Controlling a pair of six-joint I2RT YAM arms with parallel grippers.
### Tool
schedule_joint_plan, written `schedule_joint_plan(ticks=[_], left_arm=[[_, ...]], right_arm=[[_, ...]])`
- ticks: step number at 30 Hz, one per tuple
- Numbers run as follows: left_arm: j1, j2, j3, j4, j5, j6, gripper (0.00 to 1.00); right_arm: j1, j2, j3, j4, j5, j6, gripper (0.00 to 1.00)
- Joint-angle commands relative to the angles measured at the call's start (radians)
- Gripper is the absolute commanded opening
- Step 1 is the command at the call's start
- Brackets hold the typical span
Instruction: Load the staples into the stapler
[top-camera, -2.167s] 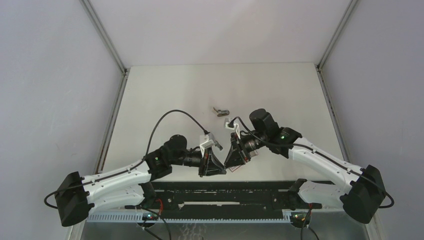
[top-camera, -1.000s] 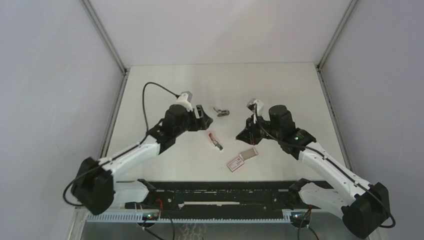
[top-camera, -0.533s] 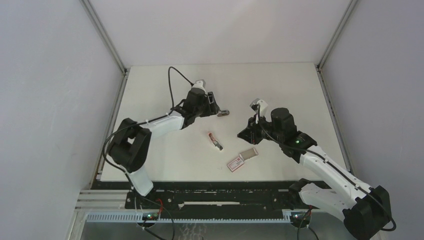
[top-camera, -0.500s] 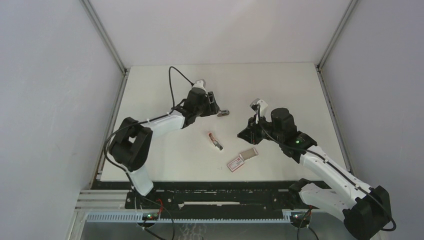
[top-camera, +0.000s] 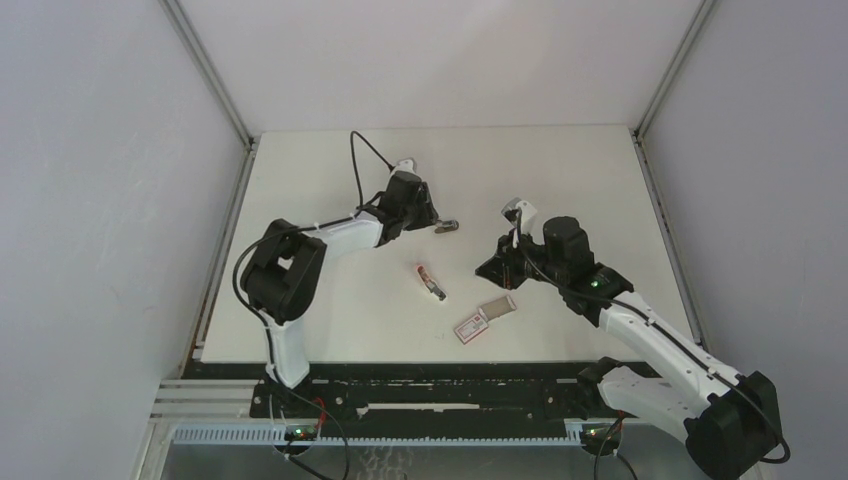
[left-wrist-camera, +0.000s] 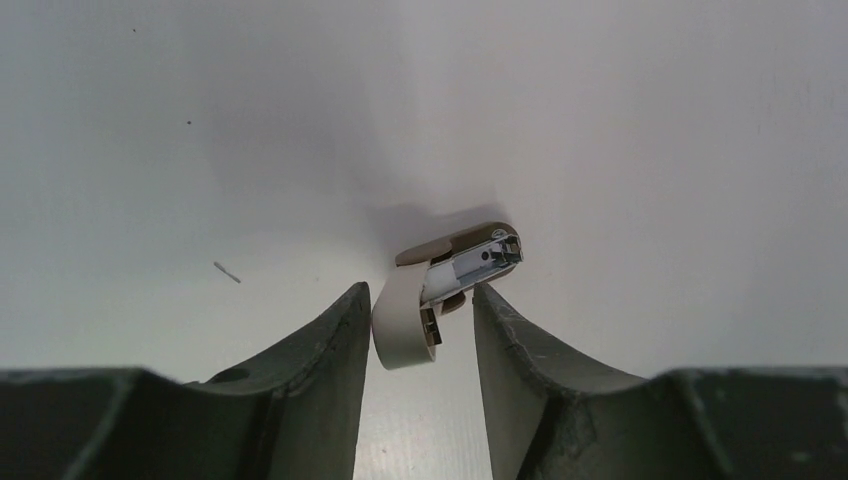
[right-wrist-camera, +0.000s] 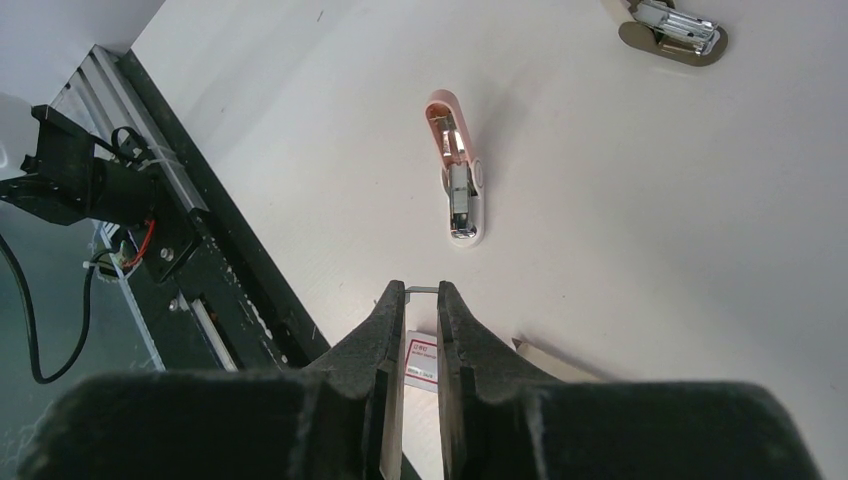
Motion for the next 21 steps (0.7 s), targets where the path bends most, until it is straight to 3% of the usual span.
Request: schedule_joint_plan(ticks=[1, 12, 15, 21], left_arm=[[0.006, 0.02, 0.076, 0.004, -0.022, -0.018, 0.43], [0.008, -0.03, 0.043, -0.021, 0.009, 0.033, 0.02], [0.008, -0.082, 0.009, -0.036, 0.086, 0.129, 0.0], [-0.013, -0.156, 0.01, -0.253, 0.284, 0.407, 0.0]], right_arm=[[-0.011, -0.003, -0.003, 0.057, -0.025, 0.017, 0.11], [-0.02, -0.021, -0.01, 0.054, -0.015, 0.014, 0.11], [-0.02, -0.04, -0.016, 0.06, -0.013, 0.007, 0.11], [-0.018, -0.047, -0.024, 0.083, -0.014, 0.006, 0.11]])
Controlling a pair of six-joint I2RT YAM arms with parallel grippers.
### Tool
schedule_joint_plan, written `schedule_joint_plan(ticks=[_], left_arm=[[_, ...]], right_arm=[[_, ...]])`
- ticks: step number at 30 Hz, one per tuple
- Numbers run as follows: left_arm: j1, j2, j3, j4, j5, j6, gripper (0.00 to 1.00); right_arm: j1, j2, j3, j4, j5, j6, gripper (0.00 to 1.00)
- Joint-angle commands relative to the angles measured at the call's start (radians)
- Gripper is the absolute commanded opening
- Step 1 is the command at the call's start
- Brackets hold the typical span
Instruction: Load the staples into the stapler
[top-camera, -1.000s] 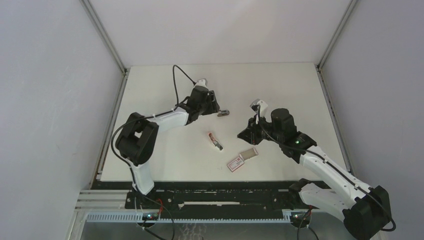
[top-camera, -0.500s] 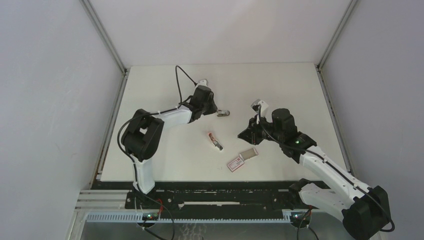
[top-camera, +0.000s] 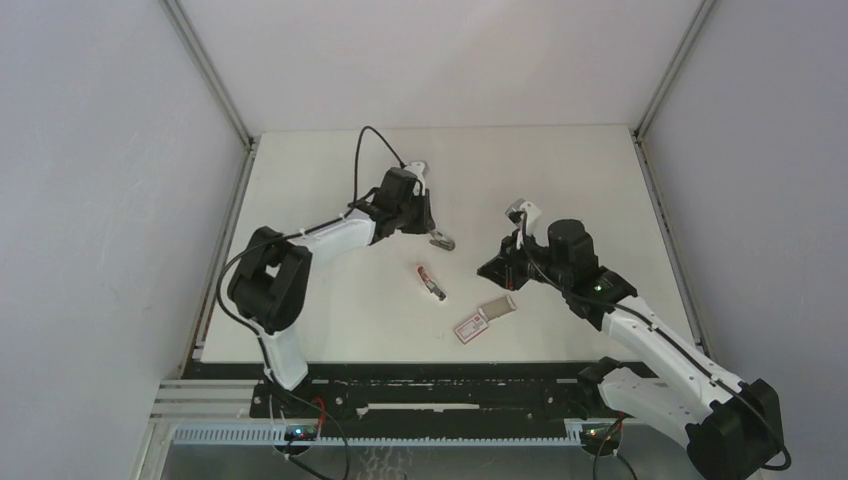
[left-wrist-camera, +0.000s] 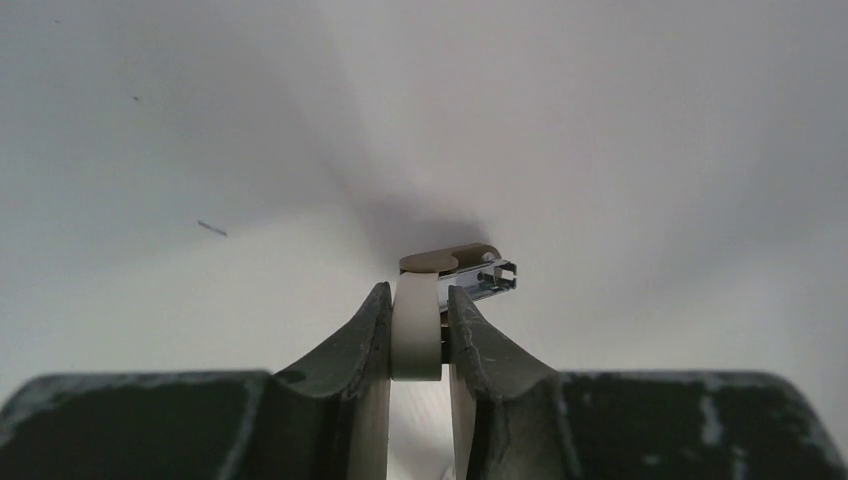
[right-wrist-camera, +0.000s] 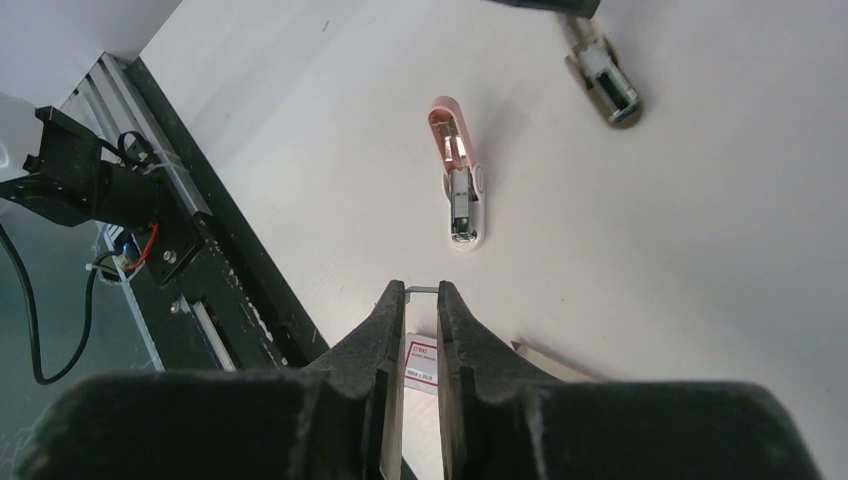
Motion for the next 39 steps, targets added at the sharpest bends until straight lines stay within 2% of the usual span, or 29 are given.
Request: schedule_joint_plan(ticks=[1, 9, 14, 18, 23, 25, 31, 35, 39], left_arm=[[-0.029, -0.114, -0.007, -0.167, 0.154, 0.269, 0.0], [-0.095, -0.115, -0.02, -0.189, 0.277, 0.387, 0.0], [-0.112, -0.066, 0.013, -0.18, 0.372, 0.424, 0.01], [-0.118, -0.023, 0.045, -0.187, 0.442, 0.449, 0.06], [-0.118, 0.012, 0.066, -0.205, 0.431, 0.461, 0.14], [-0.117, 0.019, 0.068, -0.203, 0.427, 0.457, 0.21], [-0.117, -0.037, 0.028, -0.13, 0.352, 0.423, 0.57], [-0.107, -0.126, -0.031, -0.055, 0.254, 0.378, 0.69], [-0.076, -0.272, -0.159, 0.066, 0.083, 0.277, 0.75]], right_arm=[[0.002, -0.013, 0.0, 0.068, 0.004, 0.007, 0.11], [0.064, 0.0, 0.001, 0.073, 0.067, -0.013, 0.11], [0.156, -0.002, -0.007, 0.063, 0.234, -0.043, 0.1], [0.184, -0.004, -0.038, 0.094, 0.283, -0.027, 0.1], [0.194, 0.0, -0.075, 0.127, 0.314, 0.001, 0.1], [0.199, 0.005, -0.08, 0.132, 0.322, 0.005, 0.1], [0.208, 0.029, -0.084, 0.138, 0.349, 0.003, 0.1], [0.227, 0.062, -0.092, 0.174, 0.392, -0.007, 0.11], [0.256, 0.114, -0.092, 0.21, 0.446, -0.023, 0.11]])
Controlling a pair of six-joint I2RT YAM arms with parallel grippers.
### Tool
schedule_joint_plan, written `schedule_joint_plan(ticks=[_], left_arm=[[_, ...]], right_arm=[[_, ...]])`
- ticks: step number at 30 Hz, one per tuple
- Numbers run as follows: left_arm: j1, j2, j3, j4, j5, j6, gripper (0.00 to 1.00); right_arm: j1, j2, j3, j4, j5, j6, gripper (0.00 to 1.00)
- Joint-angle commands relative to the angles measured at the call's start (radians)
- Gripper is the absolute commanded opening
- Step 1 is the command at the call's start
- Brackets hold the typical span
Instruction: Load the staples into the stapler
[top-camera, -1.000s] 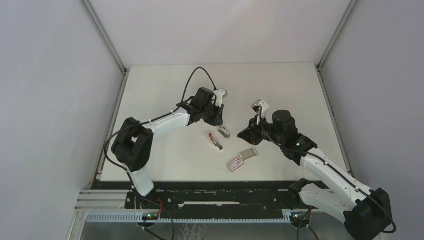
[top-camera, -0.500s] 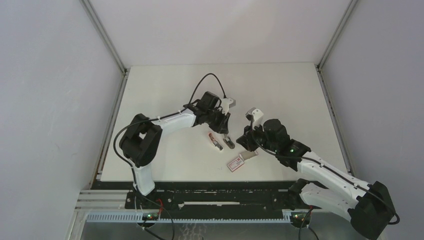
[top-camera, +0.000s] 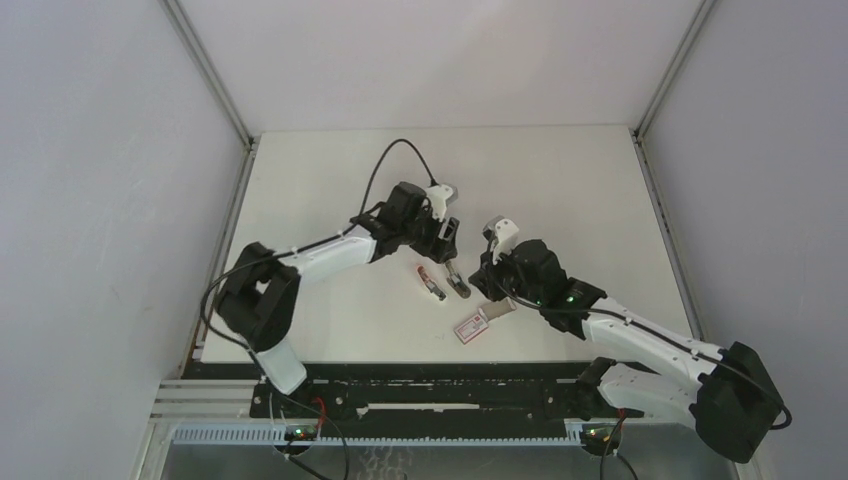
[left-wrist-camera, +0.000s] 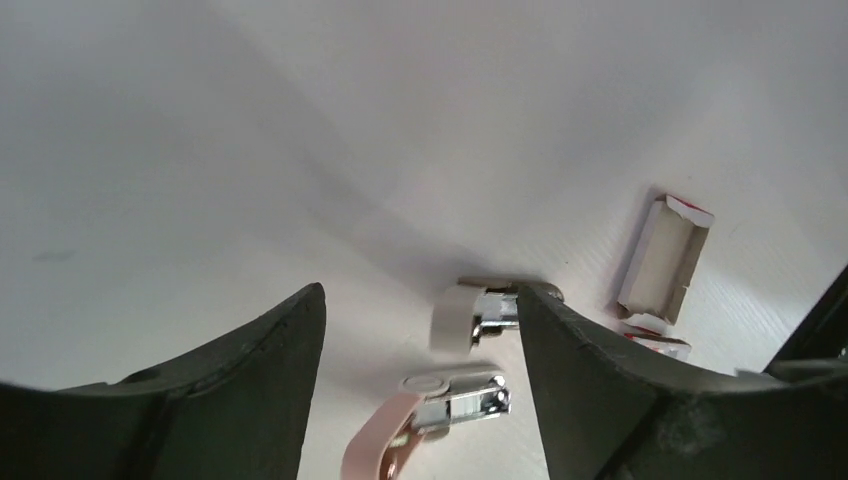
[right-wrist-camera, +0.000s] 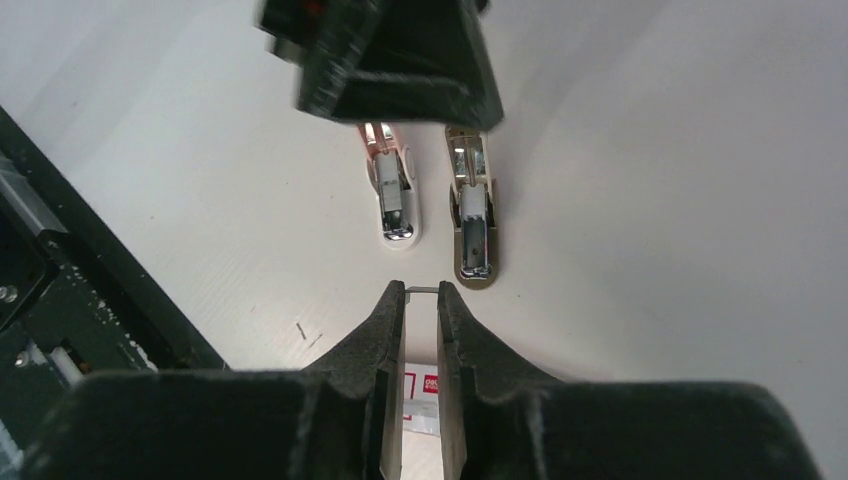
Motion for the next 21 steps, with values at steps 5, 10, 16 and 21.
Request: schedule_joint_plan(ticks=[5, 10, 16, 21], left_arm=[[0.072, -0.416, -0.337, 0.305, -0.415, -0.236, 0.78], [0.086, -0.621, -0.561, 0.333, -0.589, -0.328, 0.8], [0.087, -0.819, -0.742, 0.37, -0.703, -0.31, 0.82], [0.087, -0.89, -0.781, 0.383, -0.743, -0.294, 0.84]], right_arm=[[0.054, 0.116, 0.0, 0.141, 0.112, -0.04, 0.11], [0.061, 0.207, 0.013, 0.205, 0.117, -0.065, 0.11], [0.094, 0.324, 0.049, 0.246, 0.154, -0.1, 0.11], [0.105, 0.391, 0.062, 0.279, 0.187, -0.121, 0.1]])
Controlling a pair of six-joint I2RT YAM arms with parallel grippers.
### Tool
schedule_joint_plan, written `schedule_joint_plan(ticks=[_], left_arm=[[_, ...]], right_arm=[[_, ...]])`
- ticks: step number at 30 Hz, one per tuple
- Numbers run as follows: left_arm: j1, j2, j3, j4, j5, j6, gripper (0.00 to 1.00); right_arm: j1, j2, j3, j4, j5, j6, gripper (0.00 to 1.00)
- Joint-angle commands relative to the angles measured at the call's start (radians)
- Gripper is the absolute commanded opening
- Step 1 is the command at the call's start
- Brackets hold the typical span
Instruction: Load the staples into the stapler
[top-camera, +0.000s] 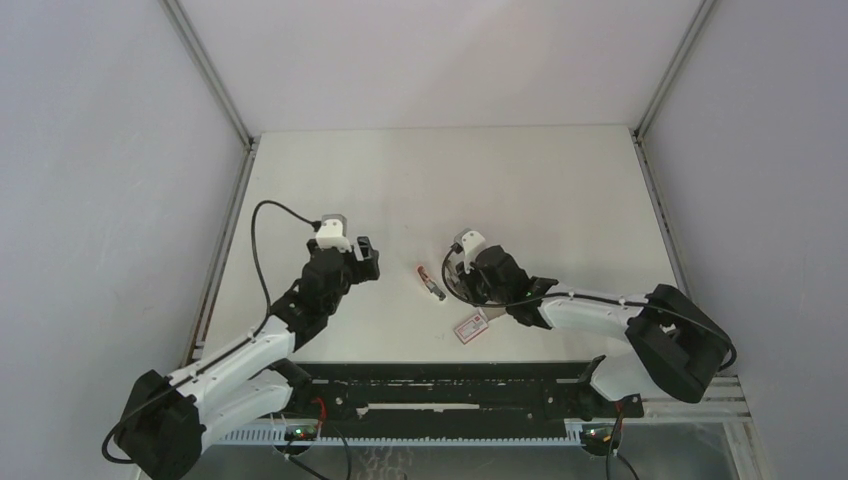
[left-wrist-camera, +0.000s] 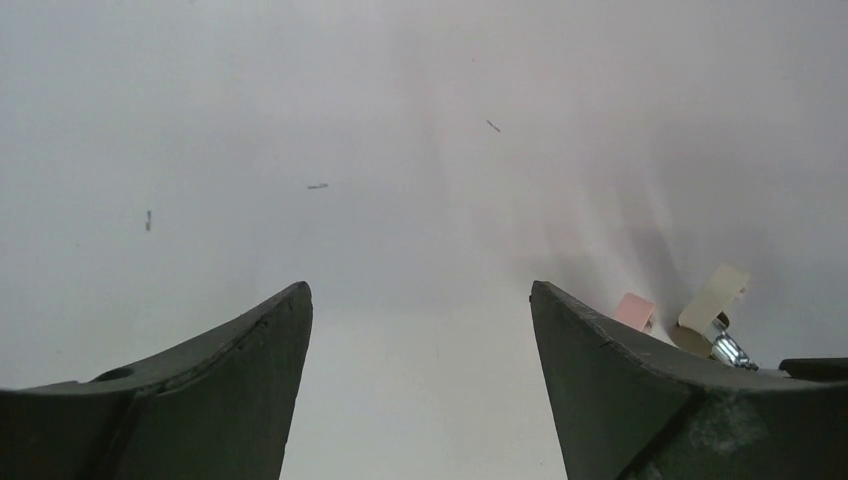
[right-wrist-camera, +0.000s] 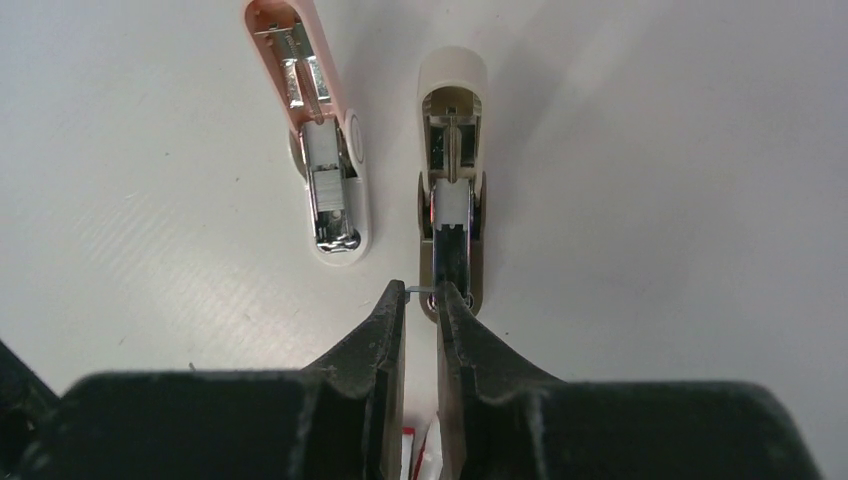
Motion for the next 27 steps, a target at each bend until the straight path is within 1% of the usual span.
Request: schedule_joint_plan(ticks=[1, 12, 27], left_arm=[[0.002, -0.058, -0.017, 0.073, -0.08, -0.001, 0.84], [0.002, -0.078, -0.021, 0.059, -0.071, -0.003, 0.84], [0.002, -0.056, -0.013, 0.057, -0.061, -0.003, 0.84]], right_arm=[[0.014, 0.037, 0.054, 0.095, 0.053, -0.038, 0.1], [0.021, 0.094, 0.09, 0.102, 0.104, -0.065, 0.1], [0.02, 0.129, 0.099, 0.095, 0.077, -0.049, 0.09]])
